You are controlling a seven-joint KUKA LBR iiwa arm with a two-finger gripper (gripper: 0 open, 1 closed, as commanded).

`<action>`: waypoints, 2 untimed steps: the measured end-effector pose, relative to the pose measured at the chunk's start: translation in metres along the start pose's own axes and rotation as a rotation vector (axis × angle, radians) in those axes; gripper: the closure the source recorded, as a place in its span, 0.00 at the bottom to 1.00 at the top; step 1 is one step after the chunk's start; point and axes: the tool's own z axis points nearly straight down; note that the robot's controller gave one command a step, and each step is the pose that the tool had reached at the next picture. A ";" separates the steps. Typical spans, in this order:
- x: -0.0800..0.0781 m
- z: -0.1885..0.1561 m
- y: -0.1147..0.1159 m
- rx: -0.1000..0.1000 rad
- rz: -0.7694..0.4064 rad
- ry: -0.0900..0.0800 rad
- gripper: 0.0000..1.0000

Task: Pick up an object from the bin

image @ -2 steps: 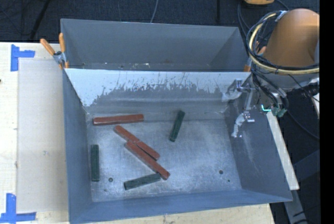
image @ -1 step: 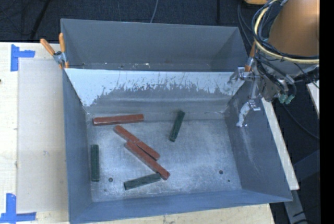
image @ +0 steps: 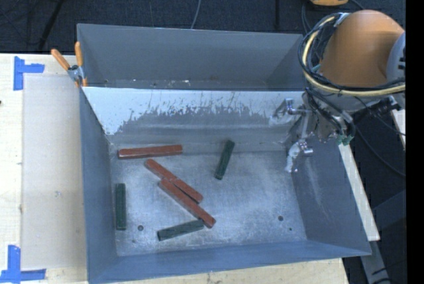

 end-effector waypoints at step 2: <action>-0.018 0.077 0.057 -0.001 0.137 0.006 0.00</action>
Offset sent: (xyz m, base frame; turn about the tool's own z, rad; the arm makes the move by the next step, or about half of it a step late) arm 0.0127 0.0651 -0.0875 0.1473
